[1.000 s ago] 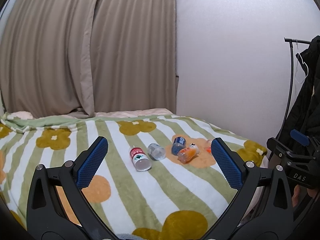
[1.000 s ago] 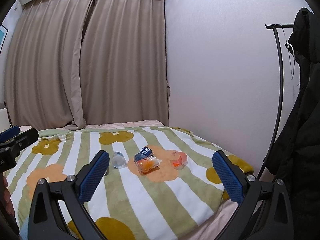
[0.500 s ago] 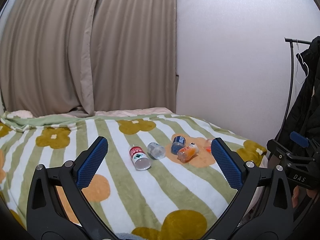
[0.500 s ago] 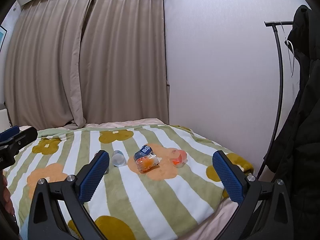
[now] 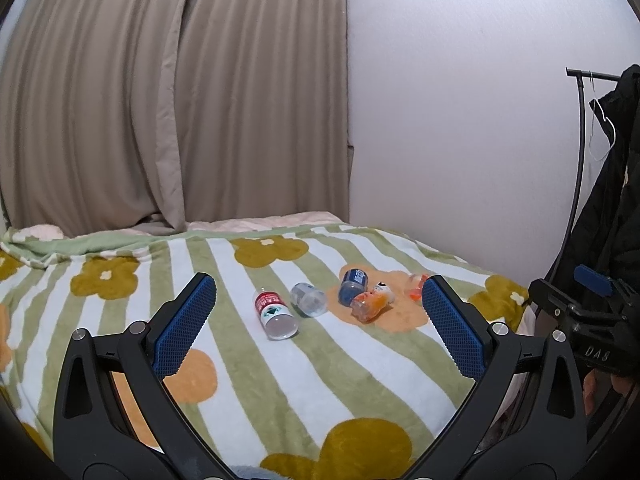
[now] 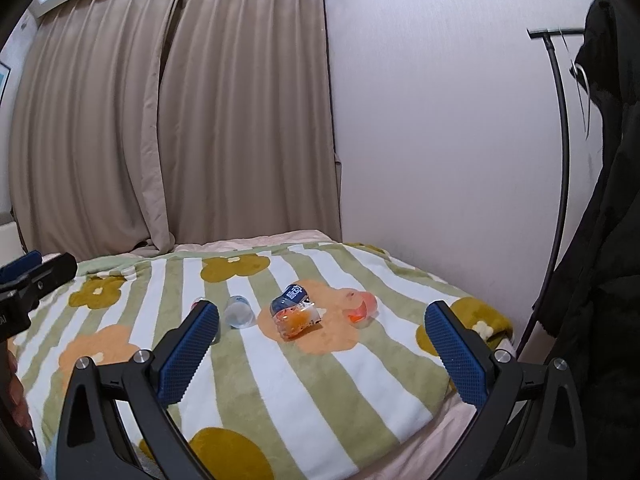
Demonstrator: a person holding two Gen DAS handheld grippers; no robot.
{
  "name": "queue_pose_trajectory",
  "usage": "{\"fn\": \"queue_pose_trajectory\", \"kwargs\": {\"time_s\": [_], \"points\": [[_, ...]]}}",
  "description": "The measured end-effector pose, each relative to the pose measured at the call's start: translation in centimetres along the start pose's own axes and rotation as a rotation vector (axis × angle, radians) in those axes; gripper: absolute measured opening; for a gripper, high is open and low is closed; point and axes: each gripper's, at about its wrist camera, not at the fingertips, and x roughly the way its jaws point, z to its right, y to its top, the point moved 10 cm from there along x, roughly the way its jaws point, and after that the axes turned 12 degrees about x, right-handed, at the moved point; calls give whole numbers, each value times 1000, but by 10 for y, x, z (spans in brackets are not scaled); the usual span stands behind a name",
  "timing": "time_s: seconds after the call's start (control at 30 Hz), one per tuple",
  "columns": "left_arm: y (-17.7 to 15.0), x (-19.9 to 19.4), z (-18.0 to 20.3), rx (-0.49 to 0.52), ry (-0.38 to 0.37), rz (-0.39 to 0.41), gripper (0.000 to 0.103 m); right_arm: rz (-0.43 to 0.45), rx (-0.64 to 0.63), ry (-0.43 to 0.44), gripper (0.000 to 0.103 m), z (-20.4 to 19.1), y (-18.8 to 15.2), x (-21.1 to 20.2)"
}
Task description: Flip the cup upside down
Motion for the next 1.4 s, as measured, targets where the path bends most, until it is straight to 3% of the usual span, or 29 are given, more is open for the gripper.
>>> {"fn": "queue_pose_trajectory", "kwargs": {"time_s": [0.23, 0.47, 0.63, 0.87, 1.03, 1.37, 1.4], "points": [[21, 13, 3, 10, -15, 15, 103, -151, 177, 88, 103, 19, 22, 34], [41, 61, 0, 92, -70, -21, 103, -368, 368, 83, 103, 63, 35, 140], [43, 114, -4, 149, -91, -60, 103, -547, 562, 55, 103, 94, 12, 239], [2, 181, -5, 164, -144, -208, 103, -734, 776, -42, 99, 127, -46, 354], [-16, 207, -6, 160, -165, -240, 103, -814, 864, -107, 88, 146, -73, 393], [-31, 220, -9, 120, -188, -249, 103, -873, 1016, -107, 71, 157, -98, 415], [-31, 219, -10, 120, -189, -251, 103, -872, 1028, -98, 65, 157, -98, 416]]}}
